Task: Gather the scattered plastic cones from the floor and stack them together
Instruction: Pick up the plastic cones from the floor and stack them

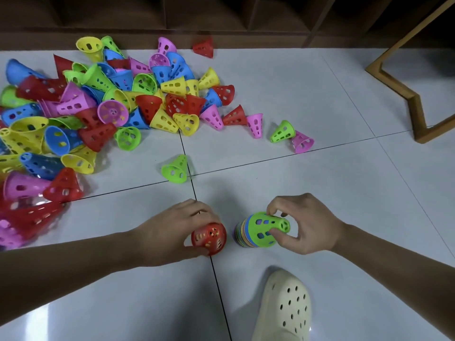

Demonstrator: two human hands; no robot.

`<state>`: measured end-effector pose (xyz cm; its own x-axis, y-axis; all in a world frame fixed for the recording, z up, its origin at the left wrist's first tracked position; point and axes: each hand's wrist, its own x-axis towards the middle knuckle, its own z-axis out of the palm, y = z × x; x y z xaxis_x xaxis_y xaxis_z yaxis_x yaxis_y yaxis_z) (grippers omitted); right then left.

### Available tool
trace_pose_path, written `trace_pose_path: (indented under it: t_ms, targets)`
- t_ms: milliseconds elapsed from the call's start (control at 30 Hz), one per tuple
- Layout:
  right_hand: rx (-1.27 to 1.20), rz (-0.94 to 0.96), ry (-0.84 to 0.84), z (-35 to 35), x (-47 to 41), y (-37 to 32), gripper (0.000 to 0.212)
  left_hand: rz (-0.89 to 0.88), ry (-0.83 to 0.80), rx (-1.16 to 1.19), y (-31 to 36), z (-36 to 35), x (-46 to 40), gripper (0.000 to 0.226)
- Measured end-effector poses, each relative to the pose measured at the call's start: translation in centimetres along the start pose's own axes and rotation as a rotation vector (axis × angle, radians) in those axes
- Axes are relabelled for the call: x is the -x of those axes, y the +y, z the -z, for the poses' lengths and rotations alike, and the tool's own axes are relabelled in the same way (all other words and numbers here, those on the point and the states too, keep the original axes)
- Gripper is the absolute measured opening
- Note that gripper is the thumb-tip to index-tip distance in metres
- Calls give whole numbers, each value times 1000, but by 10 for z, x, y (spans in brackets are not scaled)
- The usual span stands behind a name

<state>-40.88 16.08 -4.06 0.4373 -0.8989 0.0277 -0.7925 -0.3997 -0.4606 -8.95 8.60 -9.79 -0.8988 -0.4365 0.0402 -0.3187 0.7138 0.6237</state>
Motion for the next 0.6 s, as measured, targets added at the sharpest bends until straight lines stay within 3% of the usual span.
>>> trace_pose_path:
  t_ms: [200, 333, 467, 600]
  targets:
    - [-155, -63, 30, -1, -26, 12, 30, 65, -178, 9, -28, 13, 1, 75]
    - [-195, -223, 28, -7, -53, 28, 22, 344, -29, -21, -67, 16, -4, 72]
    - [-277, -411, 33, -17, -74, 57, 12, 589, 113, -123, -107, 28, -16, 91]
    - [-319, -578, 125, -24, -84, 94, 11, 746, 83, -207, -143, 47, -37, 88]
